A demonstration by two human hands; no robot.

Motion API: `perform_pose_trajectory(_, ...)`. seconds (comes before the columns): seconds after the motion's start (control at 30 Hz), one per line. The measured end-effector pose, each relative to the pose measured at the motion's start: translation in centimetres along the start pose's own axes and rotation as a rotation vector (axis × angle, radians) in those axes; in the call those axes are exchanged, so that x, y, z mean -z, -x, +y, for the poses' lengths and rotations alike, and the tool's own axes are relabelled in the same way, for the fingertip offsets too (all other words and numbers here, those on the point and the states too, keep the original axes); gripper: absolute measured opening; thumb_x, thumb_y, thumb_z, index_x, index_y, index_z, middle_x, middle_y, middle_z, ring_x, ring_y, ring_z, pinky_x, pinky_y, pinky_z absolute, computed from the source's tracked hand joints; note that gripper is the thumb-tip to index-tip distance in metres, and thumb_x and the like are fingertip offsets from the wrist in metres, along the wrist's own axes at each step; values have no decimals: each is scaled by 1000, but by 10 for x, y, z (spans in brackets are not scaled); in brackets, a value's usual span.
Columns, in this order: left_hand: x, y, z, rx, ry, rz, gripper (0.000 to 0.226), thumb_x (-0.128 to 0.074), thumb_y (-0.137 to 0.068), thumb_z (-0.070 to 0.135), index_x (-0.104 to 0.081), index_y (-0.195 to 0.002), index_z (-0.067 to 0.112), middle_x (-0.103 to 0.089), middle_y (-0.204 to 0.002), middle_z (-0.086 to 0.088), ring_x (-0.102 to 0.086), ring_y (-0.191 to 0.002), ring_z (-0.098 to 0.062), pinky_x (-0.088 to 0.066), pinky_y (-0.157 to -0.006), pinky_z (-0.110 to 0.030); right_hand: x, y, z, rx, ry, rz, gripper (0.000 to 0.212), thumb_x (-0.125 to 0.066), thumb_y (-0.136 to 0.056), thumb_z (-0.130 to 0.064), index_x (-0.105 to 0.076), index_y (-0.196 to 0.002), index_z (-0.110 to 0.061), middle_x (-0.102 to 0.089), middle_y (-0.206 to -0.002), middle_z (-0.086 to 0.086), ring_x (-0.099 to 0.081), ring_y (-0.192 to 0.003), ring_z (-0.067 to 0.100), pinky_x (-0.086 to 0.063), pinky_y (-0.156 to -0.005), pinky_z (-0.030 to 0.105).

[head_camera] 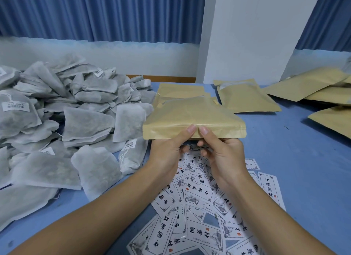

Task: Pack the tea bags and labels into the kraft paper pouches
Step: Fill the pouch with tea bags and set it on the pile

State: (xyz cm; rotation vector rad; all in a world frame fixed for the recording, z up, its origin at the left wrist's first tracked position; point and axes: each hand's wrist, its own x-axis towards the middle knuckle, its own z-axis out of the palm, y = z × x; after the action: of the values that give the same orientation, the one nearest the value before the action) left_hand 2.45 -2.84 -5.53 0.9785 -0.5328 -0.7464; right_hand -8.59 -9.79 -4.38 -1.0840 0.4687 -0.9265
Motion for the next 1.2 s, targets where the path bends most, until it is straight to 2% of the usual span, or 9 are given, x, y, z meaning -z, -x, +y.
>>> perform_pose_trajectory(0.13, 0, 0, -1, 14, 18, 30, 23, -85, -72, 25, -76, -93, 25, -70, -97, -8, -51, -89, -27, -38, -75, -40, 0, -1, 2, 9, 13, 17, 4, -74, -87, -9, -75, -91, -8, -68, -75, 6, -58, -63, 13, -44, -53, 23)
perform_pose_trajectory(0.23, -1, 0, -2, 13, 21, 53, 28, -86, -76, 21, -73, -101, 18, -71, -99, -11, -53, -92, -28, -37, -80, -43, 0, -1, 2, 4, 7, 28, 2, -74, -87, -8, -75, -88, -8, -66, -71, 7, -58, -61, 13, -43, -53, 24)
perform_pose_trajectory(0.3, -2, 0, -2, 3, 19, 64, 39, -84, -78, 21, -69, -111, 9, -71, -101, -12, -54, -91, -28, -38, -78, -43, 0, -1, 1, 2, 8, 32, 2, -74, -87, -9, -76, -88, -9, -66, -71, 8, -58, -60, 13, -43, -52, 24)
perform_pose_trajectory(0.43, -3, 1, -1, -11, 43, 94, 41, -83, -80, 22, -67, -115, 7, -71, -99, -12, -53, -86, -27, -37, -64, -36, 1, -2, 0, -13, -14, 77, 14, -76, -87, -14, -75, -97, -4, -67, -74, 11, -58, -59, 14, -41, -50, 24)
perform_pose_trajectory(0.63, -1, 3, -2, 26, 3, 84, 52, -84, -77, 29, -66, -113, -4, -68, -98, -15, -53, -90, -27, -38, -79, -41, -2, 2, 2, -67, -19, 39, 7, -77, -86, -15, -76, -87, -8, -68, -71, 10, -61, -55, 15, -43, -42, 24)
perform_pose_trajectory(0.83, 0, 3, 0, 0, 38, 79, 43, -83, -80, 21, -65, -118, 9, -70, -100, -12, -51, -86, -28, -39, -65, -36, 1, 0, -2, -46, 4, 102, 11, -78, -86, -16, -75, -91, -7, -68, -75, 9, -61, -58, 14, -43, -48, 23)
perform_pose_trajectory(1.0, -2, 5, -4, -14, 1, 43, 18, -85, -78, 21, -75, -91, 32, -73, -92, -6, -51, -80, -26, -37, -61, -34, -3, 2, 3, -94, 22, 67, 15, -77, -87, -16, -73, -90, -3, -64, -65, 9, -57, -52, 18, -45, -44, 26)
perform_pose_trajectory(1.13, -2, 3, -3, 5, -25, 76, 17, -88, -69, 26, -75, -80, 25, -65, -80, -7, -46, -64, -21, -34, -55, -31, -4, 0, 5, -60, 42, 98, 15, -76, -88, -13, -73, -86, 2, -63, -60, 9, -53, -52, 17, -46, -47, 24)
perform_pose_trajectory(1.2, -3, 2, -4, -8, -30, 79, 16, -87, -71, 26, -76, -82, 24, -67, -82, -10, -49, -70, -25, -35, -59, -33, -4, -1, 4, -38, 39, 106, 13, -76, -88, -12, -73, -81, -2, -62, -59, 9, -53, -52, 17, -46, -50, 24)
